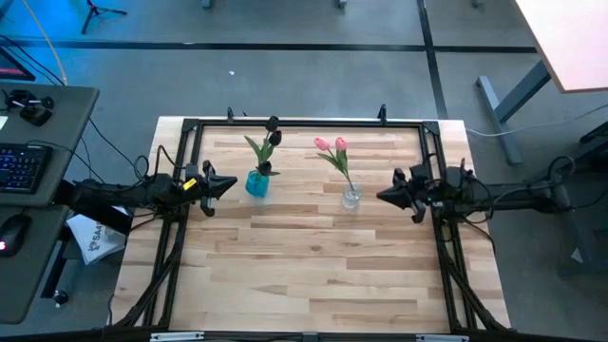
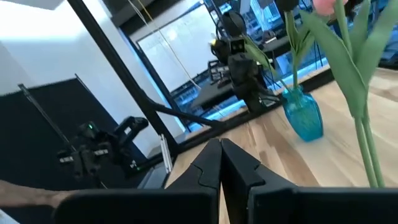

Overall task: Sort flowers into vase by color
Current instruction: Return to Home Position

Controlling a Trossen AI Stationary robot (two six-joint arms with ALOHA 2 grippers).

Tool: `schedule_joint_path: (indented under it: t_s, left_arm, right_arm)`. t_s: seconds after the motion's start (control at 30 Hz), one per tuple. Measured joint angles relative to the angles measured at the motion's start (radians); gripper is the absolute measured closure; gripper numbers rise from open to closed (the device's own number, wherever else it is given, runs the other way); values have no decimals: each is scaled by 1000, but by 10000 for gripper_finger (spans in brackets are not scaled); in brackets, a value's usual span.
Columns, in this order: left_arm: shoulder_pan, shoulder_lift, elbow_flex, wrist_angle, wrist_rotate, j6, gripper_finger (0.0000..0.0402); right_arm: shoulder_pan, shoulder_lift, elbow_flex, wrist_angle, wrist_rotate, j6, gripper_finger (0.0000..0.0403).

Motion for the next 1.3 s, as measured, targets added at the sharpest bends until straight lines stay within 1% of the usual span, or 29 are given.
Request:
schedule_joint_path:
  t_s: [0.2, 0.3, 0.53, 0.67, 0.93, 1.13, 1.2, 1.3]
  left_arm:
    - [0, 0, 0, 0, 0, 0, 401]
    - [0, 0, 0, 0, 0, 0, 401]
    - [0, 0, 0, 0, 0, 1, 401]
    - [0, 0, 0, 0, 0, 1, 401]
    - [0, 0, 1, 0, 1, 1, 401]
    - [0, 0, 1, 0, 1, 1, 401]
    - [0, 0, 1, 0, 0, 1, 401]
    - [0, 0, 1, 0, 1, 1, 401]
  right_arm:
    - [0, -52, -73, -2, -2, -24, 403]
    - [0, -99, -114, 21, -2, -32, 403]
    - [0, -197, -168, 11, 1, -52, 403]
    - [0, -204, -170, -71, 15, -92, 403]
    - [0, -201, -170, -226, 20, -69, 403]
    - [1, -201, -170, -296, 25, -69, 403]
    - [15, -221, -170, -299, 40, -69, 403]
    - [32, -305, -170, -300, 52, -69, 403]
